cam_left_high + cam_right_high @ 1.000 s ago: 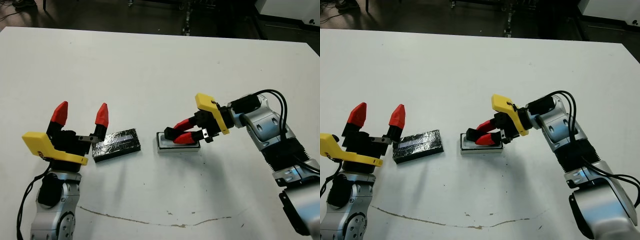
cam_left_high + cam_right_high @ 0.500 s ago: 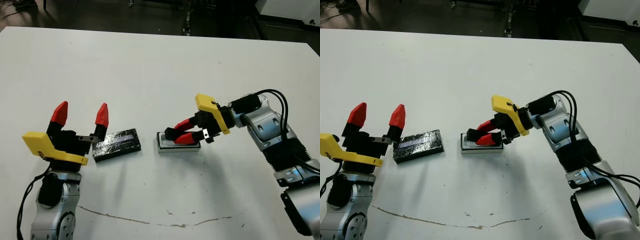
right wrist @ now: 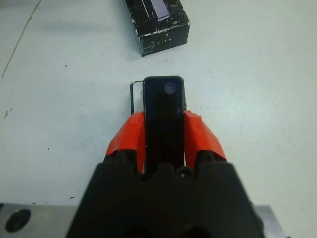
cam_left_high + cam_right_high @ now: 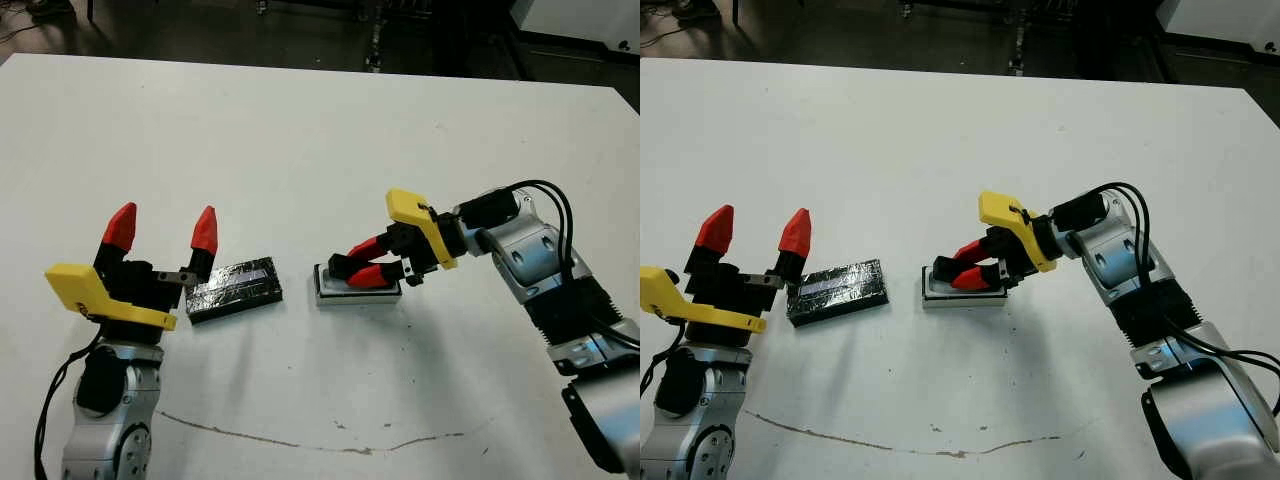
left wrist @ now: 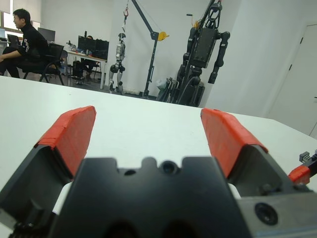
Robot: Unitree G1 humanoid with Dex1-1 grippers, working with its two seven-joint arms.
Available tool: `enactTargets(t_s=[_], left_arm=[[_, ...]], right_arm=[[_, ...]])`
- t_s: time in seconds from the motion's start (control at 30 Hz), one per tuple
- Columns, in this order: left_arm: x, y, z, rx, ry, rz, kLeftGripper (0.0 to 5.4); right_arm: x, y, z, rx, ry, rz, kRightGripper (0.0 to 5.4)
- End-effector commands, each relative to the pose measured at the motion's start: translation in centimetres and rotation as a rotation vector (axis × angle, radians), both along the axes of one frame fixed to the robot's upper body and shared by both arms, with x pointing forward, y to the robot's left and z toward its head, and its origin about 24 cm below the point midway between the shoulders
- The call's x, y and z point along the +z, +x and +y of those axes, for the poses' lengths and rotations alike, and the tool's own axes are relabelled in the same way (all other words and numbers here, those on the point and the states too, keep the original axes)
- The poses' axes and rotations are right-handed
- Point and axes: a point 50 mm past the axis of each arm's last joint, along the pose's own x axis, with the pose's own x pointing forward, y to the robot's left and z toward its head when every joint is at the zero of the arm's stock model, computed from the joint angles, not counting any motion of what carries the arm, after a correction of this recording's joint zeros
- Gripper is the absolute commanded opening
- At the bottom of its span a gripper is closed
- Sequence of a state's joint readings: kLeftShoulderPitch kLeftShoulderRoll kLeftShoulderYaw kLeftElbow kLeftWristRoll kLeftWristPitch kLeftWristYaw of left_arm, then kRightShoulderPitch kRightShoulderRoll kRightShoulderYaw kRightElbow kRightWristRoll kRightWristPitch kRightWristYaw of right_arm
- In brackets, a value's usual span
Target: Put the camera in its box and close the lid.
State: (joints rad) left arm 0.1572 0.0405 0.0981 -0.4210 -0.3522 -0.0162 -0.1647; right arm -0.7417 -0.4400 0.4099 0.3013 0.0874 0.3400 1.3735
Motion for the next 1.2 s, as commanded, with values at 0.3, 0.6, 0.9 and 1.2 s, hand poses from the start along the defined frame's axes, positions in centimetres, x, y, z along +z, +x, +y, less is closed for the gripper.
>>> enactTargets(t_s=[0.3,0.6,0.9,1.2], left_arm=[[-0.21,-0.21,-0.02,-0.011,0.0,0.015,5.4],[-0.21,-0.23,-0.07,-0.015,-0.005,0.015,5.4],[-0.25,-0.21,-0.04,-0.012,-0.003,0.016,5.4],[-0.22,-0.23,-0.04,-0.014,-0.003,0.02,5.4]], right_arm=[[-0.42,0.2,-2.03,-0.086,-0.064,0.024,1.66],[-0.42,0.23,-2.2,-0.089,-0.054,0.103,2.24],[-0.18,0.21,-2.17,-0.03,-0.048,0.052,3.61],[-0.1,0.19,-2.26,-0.007,-0.047,0.027,4.89]])
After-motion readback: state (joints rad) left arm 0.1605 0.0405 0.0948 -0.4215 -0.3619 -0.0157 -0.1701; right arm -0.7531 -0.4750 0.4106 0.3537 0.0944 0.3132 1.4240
